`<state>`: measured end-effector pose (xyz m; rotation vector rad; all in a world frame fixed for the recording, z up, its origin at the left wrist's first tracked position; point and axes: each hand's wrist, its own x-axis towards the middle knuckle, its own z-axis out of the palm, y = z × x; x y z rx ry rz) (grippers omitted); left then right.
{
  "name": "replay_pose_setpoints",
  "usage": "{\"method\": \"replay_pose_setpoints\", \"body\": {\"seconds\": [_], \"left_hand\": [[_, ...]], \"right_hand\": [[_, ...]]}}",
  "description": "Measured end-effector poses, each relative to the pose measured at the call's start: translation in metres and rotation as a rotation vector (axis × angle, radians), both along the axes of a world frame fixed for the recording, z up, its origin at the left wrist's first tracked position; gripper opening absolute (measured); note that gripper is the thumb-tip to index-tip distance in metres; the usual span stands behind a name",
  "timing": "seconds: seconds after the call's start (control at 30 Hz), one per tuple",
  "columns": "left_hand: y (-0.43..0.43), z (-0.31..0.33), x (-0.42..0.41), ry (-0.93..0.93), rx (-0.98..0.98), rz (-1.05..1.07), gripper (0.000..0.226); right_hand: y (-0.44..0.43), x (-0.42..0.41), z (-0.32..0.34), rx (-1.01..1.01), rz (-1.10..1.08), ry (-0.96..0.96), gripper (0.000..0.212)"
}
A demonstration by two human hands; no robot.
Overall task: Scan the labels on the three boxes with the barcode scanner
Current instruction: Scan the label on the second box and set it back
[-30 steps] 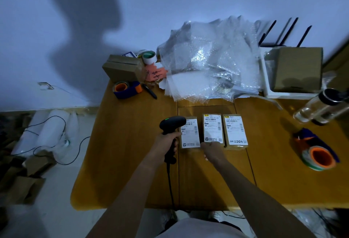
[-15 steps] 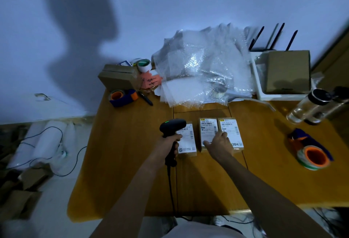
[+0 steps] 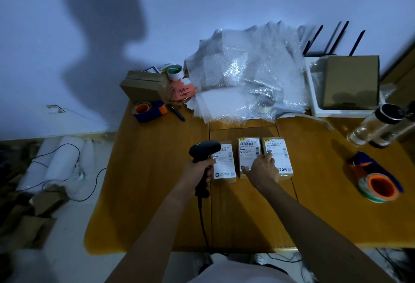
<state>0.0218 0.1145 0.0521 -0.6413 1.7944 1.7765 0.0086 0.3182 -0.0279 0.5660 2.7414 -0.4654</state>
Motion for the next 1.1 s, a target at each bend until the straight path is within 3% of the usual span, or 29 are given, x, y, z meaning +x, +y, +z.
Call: {"method": "replay_pose_setpoints", "body": {"seconds": [0.23,0.47,0.9,1.1], "left_hand": [[0.0,-0.003,-0.001,-0.006,-0.011,0.015,0.026],[0.002,-0.004,-0.001,-0.024,-0.019,-0.027,0.03],[-0.006,-0.008,0.004,-0.036,-0.024,0.016,0.029],[-0.009,-0.012,0.003,-0.024,-0.044,0.006,0.029]], "right_hand": [[0.0,-0.005,-0.008,-0.084,-0.035,-0.046,0.086],[0.002,-0.018,-0.027,-0.382,-0.252,-0.144,0.107],[0.009,-0.027,-0.038,-0.444,-0.277,-0.184,0.114],[0.028,-0.033,-0.073,-0.476,-0.237,-0.206,0.131]]}}
